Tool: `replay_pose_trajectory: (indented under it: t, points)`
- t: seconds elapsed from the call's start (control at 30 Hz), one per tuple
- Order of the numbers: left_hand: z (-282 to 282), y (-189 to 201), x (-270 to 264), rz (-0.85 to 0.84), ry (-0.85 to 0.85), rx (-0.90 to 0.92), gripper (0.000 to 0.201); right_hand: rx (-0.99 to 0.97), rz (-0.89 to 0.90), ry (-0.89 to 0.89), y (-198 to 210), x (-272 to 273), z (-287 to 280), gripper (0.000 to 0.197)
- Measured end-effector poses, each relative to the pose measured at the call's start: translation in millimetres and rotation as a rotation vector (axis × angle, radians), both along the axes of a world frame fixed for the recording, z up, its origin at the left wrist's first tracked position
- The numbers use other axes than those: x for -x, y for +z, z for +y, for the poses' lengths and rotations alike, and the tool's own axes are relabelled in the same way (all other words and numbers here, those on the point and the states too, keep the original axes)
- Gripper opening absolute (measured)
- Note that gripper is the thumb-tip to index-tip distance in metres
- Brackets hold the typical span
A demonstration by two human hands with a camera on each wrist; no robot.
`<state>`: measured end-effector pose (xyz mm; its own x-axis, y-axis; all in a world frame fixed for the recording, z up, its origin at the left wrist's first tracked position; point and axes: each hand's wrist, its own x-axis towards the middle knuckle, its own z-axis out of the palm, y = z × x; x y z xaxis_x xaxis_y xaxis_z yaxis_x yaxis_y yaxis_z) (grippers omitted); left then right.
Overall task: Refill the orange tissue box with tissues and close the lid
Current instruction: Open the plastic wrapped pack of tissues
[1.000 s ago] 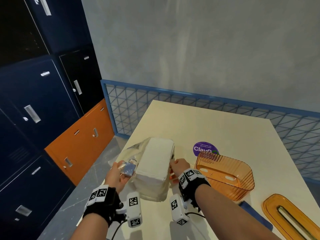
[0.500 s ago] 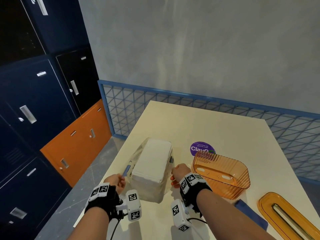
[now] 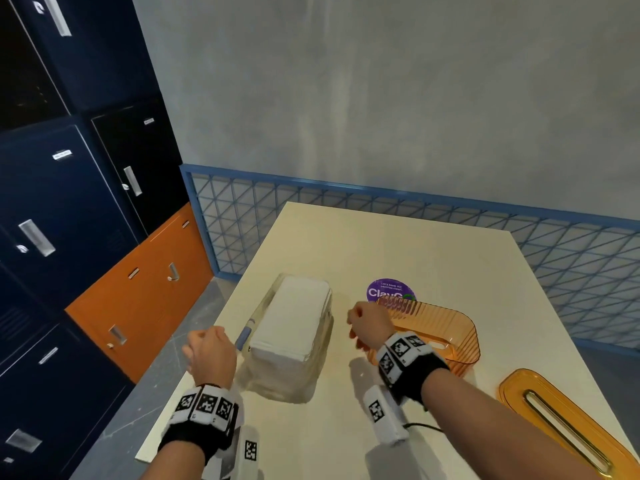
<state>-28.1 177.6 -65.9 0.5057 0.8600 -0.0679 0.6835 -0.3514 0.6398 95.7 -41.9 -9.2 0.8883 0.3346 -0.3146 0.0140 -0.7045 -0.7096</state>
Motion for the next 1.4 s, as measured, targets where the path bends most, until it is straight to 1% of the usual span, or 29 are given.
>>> replay_pose_trajectory:
  t: [0.07, 0.1, 0.17, 0.23, 0.3, 0.33, 0.4, 0.47, 0.53, 0.6, 0.67, 0.77, 0.9, 1.0, 1.07, 1.27, 1.33, 1.4]
  points:
    - [-16.4, 20.2, 1.2, -0.045, -0.041, -0.175, 0.033, 0.136, -0.205, 0.0, 9.5, -11.8, -27.3, 0.03]
    - [-23.8, 26.0, 0.2, -0.058, -0.07, -0.25, 0.031, 0.216, -0.289, -0.026, 11.7, -18.6, -44.1, 0.028]
    - [-33.6, 29.4, -6.5, -0.061, -0.191, -0.334, 0.027, 0.369, -0.383, -0.108, 11.9, -31.3, -78.1, 0.023]
    - [-44.9, 31.0, -16.4, -0.05, -0.346, -0.353, 0.026, 0.565, -0.375, -0.153, 2.2, -39.1, -109.6, 0.028]
    - [-60.0, 31.2, -28.3, -0.059, -0.476, -0.368, 0.029, 0.747, -0.292, -0.215, -8.8, -41.4, -135.0, 0.036]
    - [-68.3, 31.9, -33.6, -0.048, -0.524, -0.365, 0.032, 0.779, -0.225, -0.261, -13.3, -42.5, -144.7, 0.039]
    - [-80.7, 29.1, -43.7, 0.019, -0.569, -0.357, 0.042, 0.703, -0.093, -0.303, -23.5, -44.3, -157.9, 0.039]
    - [-88.4, 24.3, -50.4, 0.155, -0.586, -0.393, 0.051, 0.632, -0.019, -0.259, -28.7, -43.4, -161.5, 0.036]
    - [-91.6, 19.2, -54.2, 0.291, -0.579, -0.431, 0.057, 0.576, -0.025, -0.255, -27.7, -40.7, -159.0, 0.034]
    - [-92.5, 15.9, -55.3, 0.351, -0.564, -0.442, 0.055, 0.532, -0.012, -0.256, -26.6, -39.1, -153.1, 0.033]
    - [-91.6, 15.2, -54.9, 0.357, -0.559, -0.452, 0.048, 0.514, 0.006, -0.243, -25.0, -35.7, -147.5, 0.034]
    - [-88.1, 17.1, -54.2, 0.316, -0.57, -0.424, 0.039, 0.483, -0.019, -0.201, -26.0, -31.9, -143.7, 0.034]
    - [-82.1, 20.4, -55.4, 0.23, -0.566, -0.323, 0.034, 0.478, -0.007, -0.169, -25.4, -29.2, -144.9, 0.035]
    - [-81.1, 22.6, -56.8, 0.209, -0.568, -0.293, 0.03, 0.503, -0.005, -0.144, -21.9, -27.5, -144.6, 0.035]
    - [-83.7, 25.8, -56.9, 0.218, -0.568, -0.314, 0.027, 0.514, 0.008, -0.138, -21.7, -28.8, -144.4, 0.036]
    - [-94.0, 35.7, -55.4, 0.324, -0.596, -0.47, 0.024, 0.553, 0.019, -0.103, -23.8, -33.7, -145.6, 0.037]
    - [-91.9, 37.2, -54.6, 0.322, -0.594, -0.477, 0.023, 0.584, 0.031, -0.097, -24.3, -34.3, -145.7, 0.038]
    - [-89.6, 43.0, -52.5, 0.29, -0.584, -0.476, 0.023, 0.589, -0.023, -0.101, -22.7, -33.7, -144.5, 0.039]
